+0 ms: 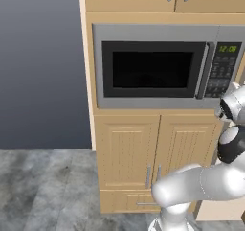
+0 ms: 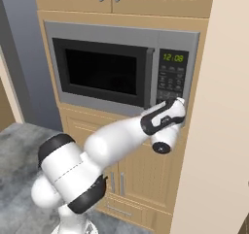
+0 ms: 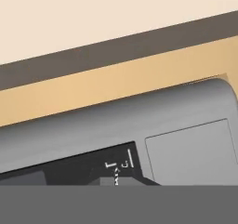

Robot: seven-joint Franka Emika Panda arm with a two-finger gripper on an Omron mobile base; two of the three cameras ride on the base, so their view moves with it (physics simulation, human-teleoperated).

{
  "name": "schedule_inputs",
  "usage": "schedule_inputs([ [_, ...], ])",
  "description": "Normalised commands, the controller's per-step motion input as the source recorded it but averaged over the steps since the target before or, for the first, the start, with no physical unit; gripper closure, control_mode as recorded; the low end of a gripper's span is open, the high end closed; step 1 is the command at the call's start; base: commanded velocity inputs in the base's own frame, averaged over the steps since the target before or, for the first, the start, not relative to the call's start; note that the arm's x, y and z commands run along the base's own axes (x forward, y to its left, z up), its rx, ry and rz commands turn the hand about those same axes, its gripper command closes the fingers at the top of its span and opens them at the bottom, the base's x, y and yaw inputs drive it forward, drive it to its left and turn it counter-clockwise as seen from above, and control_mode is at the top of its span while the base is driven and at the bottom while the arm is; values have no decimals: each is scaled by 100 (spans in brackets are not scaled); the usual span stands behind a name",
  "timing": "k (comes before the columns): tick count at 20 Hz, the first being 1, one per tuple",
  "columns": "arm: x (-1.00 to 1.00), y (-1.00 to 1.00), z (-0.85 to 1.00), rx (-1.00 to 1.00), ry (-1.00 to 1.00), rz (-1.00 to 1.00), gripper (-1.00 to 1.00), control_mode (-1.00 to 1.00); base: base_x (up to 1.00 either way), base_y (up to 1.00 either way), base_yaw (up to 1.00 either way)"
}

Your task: Place the tupperware containing the shrimp and onion meal in the microwave. Close the microwave door and press the start button to reheat the meal.

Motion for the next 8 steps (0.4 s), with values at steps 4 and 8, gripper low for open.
schedule_inputs([
  [4,70,-19,-4,3,0,-11,100,-100,0,0,0],
  [8,80,-38,9,5,5,-9,100,-100,0,0,0],
])
